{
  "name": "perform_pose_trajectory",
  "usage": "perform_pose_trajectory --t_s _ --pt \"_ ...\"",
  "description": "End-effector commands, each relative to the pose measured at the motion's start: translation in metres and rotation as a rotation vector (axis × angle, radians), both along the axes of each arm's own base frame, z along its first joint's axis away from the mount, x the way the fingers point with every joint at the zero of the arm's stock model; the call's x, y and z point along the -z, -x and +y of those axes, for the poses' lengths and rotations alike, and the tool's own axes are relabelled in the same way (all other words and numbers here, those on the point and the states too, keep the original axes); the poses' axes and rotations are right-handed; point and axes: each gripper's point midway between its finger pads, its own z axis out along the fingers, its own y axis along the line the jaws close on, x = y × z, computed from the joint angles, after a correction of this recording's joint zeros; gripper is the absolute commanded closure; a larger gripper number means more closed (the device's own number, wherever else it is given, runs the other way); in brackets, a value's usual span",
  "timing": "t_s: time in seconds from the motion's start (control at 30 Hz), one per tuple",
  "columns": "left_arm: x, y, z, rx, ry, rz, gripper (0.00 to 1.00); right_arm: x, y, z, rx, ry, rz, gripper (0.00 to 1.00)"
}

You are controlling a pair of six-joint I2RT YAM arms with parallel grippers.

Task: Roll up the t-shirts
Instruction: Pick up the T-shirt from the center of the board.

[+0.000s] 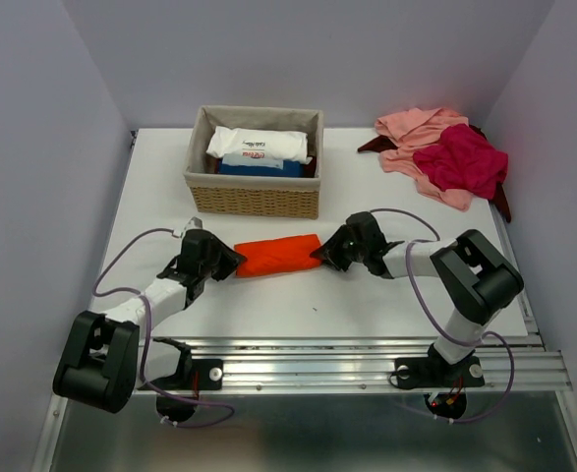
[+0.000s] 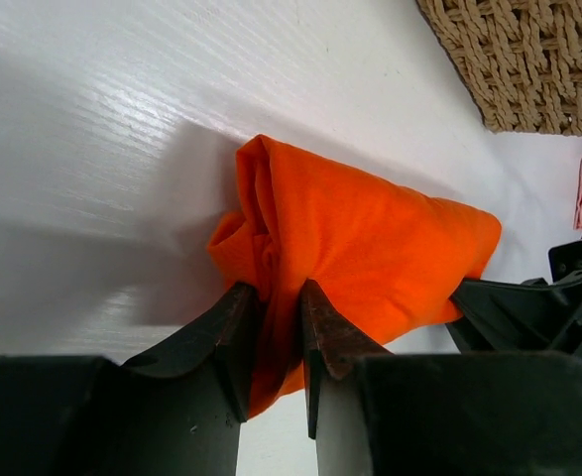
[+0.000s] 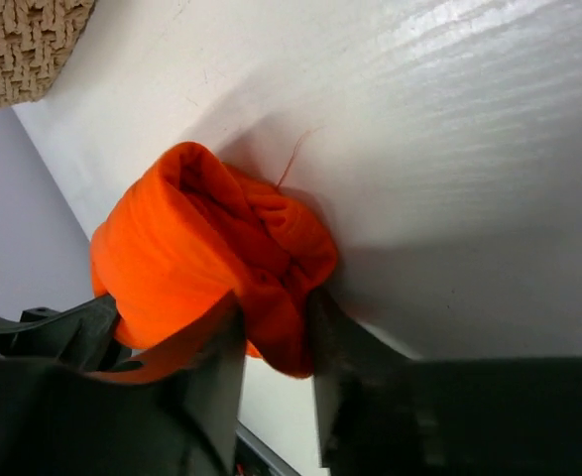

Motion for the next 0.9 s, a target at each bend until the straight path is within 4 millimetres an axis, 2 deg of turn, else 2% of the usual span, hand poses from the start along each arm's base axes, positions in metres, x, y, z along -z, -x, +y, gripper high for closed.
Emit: perform_pose_trajectory --t_s 0.0,0.03,0.07,0.13,0.17,0.23,0.27,0.3,0.37,0.4,0.43,0.47,0.53,0.57,0.67,0.77,0.83,0.87 --pt "-0.017 -0.013 -0.003 0.024 -0.009 -0.053 1.00 0.018 -0.009 -0.010 0.014 0.104 -0.002 0.79" --pt "-0.019 -0.013 -0.003 0.029 -0.012 -0.055 1.00 0.012 -0.014 -0.008 0.013 0.104 -0.019 0.95" --pt "-0.023 -0.016 -0.004 0.033 -0.013 -0.063 1.00 0.008 -0.015 -0.008 0.007 0.106 -0.033 0.99" --pt "-0.028 -0.014 -0.005 0.054 -0.025 -0.066 1.00 0.002 -0.016 -0.012 0.009 0.126 -0.056 0.99" --pt "-0.040 -0.017 -0.007 0.066 -0.022 -0.092 1.00 -0.012 -0.017 -0.013 0.001 0.125 -0.093 0.99" --pt "-0.047 -0.014 -0.009 0.096 -0.026 -0.092 1.00 -0.024 -0.015 -0.016 -0.015 0.140 -0.119 0.99" --pt "-0.059 -0.016 -0.011 0.107 -0.022 -0.117 1.00 -0.032 -0.015 -0.017 -0.025 0.143 -0.141 0.99" --pt "-0.061 -0.013 -0.010 0.120 -0.034 -0.107 1.00 -0.050 -0.016 -0.016 -0.028 0.131 -0.178 0.99" --pt "-0.071 -0.015 -0.009 0.127 -0.050 -0.122 1.00 -0.062 -0.013 -0.019 -0.038 0.140 -0.191 0.99" --pt "-0.080 -0.014 -0.008 0.130 -0.062 -0.115 1.00 -0.078 -0.012 -0.020 -0.037 0.132 -0.214 0.99" --pt "-0.085 -0.015 -0.007 0.142 -0.079 -0.119 1.00 -0.085 -0.011 -0.021 -0.040 0.131 -0.225 0.99" --pt "-0.102 -0.020 -0.008 0.145 -0.081 -0.147 1.00 -0.096 -0.010 -0.017 -0.052 0.123 -0.251 0.99" --pt "-0.112 -0.018 -0.008 0.162 -0.099 -0.149 1.00 -0.117 -0.006 -0.021 -0.054 0.120 -0.275 0.99" --pt "-0.129 -0.022 -0.009 0.167 -0.099 -0.176 1.00 -0.125 -0.006 -0.022 -0.059 0.125 -0.294 0.99" --pt "-0.154 -0.029 -0.008 0.171 -0.116 -0.216 1.00 -0.164 -0.008 -0.027 -0.042 0.122 -0.367 0.99" --pt "-0.200 -0.044 -0.009 0.177 -0.141 -0.294 1.00 -0.204 -0.012 -0.028 -0.032 0.110 -0.454 0.99" --pt "-0.221 -0.053 -0.009 0.177 -0.158 -0.330 1.00 -0.220 -0.015 -0.027 -0.039 0.112 -0.484 0.99" --pt "-0.242 -0.064 -0.008 0.167 -0.170 -0.367 1.00 -0.237 -0.021 -0.024 -0.045 0.110 -0.524 0.99"
